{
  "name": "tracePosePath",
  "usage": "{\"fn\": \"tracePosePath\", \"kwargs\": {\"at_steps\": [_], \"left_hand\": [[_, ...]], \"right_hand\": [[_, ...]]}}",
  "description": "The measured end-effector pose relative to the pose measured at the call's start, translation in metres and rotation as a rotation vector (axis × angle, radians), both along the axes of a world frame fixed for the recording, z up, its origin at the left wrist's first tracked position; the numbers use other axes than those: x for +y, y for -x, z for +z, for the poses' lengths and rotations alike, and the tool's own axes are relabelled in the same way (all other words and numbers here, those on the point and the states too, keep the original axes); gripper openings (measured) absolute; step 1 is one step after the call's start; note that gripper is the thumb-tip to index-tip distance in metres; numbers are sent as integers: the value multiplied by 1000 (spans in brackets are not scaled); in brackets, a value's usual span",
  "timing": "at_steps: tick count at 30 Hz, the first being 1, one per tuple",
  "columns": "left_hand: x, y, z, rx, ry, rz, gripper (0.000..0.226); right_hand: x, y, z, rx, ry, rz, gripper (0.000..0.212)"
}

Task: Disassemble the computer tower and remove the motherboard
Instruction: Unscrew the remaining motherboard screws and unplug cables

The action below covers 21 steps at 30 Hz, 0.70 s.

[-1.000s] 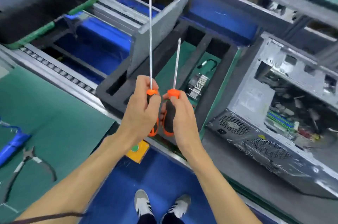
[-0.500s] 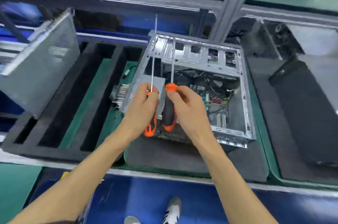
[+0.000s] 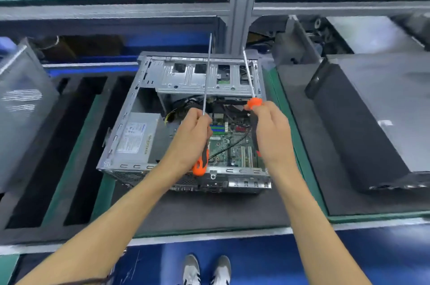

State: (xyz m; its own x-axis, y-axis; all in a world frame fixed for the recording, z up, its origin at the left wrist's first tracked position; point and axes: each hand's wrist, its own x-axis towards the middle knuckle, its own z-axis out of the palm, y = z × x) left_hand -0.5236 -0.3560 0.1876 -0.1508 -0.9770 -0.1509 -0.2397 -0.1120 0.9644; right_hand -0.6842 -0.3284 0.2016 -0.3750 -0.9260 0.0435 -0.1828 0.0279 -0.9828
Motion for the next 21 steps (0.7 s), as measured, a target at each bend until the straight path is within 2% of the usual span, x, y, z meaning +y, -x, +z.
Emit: {"fn": "tracePosePath", "kwargs": {"at_steps": [2, 4, 8, 17, 21], "left_hand": [[-4, 13, -2, -34, 18, -64, 21], [-8, 28, -3, -81, 43, -120, 20], [-12, 52, -7, -62, 34, -220, 21], [-27, 71, -22, -103, -29, -251, 21], [-31, 72, -28, -152, -51, -250, 22]], "right_hand": [[3, 21, -3, 1, -34, -95, 47], [7, 42, -11, 12, -93, -173, 53], [18, 73, -42, 22, -204, -240, 31], [35, 86, -147, 405, -609, -48, 22], [31, 85, -159, 470, -667, -33, 40]]}}
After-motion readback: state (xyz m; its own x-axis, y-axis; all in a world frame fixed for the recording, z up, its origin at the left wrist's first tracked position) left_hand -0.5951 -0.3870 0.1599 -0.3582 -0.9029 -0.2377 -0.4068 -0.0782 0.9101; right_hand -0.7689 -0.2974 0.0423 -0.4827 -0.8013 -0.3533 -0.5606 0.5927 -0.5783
